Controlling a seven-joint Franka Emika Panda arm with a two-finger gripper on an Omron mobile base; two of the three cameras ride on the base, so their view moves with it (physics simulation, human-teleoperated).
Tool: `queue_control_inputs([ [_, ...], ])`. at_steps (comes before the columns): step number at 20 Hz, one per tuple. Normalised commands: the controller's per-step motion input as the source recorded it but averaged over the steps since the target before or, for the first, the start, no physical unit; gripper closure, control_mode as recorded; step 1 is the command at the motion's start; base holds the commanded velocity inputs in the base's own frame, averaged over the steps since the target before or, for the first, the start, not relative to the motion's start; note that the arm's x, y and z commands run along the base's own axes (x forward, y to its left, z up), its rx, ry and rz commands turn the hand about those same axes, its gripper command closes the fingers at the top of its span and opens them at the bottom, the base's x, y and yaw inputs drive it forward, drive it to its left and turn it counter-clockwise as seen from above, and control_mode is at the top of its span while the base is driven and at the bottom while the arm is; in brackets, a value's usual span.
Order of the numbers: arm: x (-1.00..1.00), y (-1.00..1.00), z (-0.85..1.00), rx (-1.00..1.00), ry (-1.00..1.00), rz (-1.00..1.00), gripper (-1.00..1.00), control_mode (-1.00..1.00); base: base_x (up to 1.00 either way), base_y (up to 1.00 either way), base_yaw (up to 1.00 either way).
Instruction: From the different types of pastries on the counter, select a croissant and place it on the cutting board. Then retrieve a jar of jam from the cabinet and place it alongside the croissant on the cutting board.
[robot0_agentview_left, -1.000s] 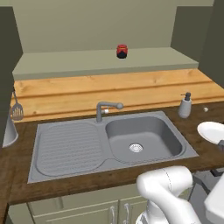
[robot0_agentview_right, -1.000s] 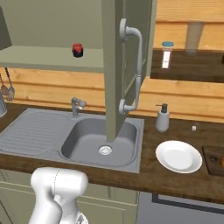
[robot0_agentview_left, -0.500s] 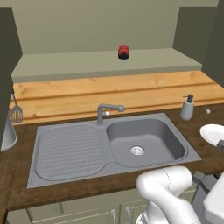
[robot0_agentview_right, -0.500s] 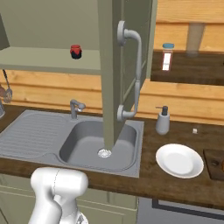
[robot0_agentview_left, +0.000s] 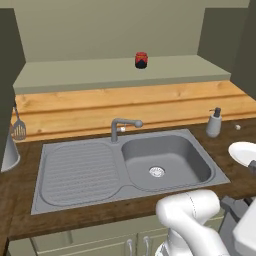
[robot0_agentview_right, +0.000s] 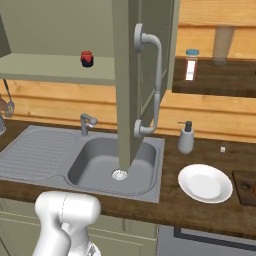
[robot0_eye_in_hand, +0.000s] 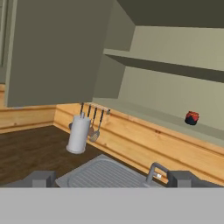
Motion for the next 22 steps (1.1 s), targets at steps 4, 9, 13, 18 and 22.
queue_control_inputs([
  [4, 0.00, 0.00, 0.00, 0.00, 0.00, 0.00, -1.00, 1.00, 0.50, 0.20, 0.00],
  [9, 0.00, 0.00, 0.00, 0.00, 0.00, 0.00, -1.00, 1.00, 0.18, 0.07, 0.00],
  [13, 0.15, 0.00, 0.08, 0.00, 0.01, 0.00, -1.00, -1.00, 0.00, 0.00, 0.00],
  [18, 0.36, -0.01, 0.79, 0.00, 0.00, 0.00, -1.00, -1.00, 0.00, 0.00, 0.00],
  [22, 0.53, 0.00, 0.64, 0.02, 0.00, 0.00, -1.00, -1.00, 0.00, 0.00, 0.00],
])
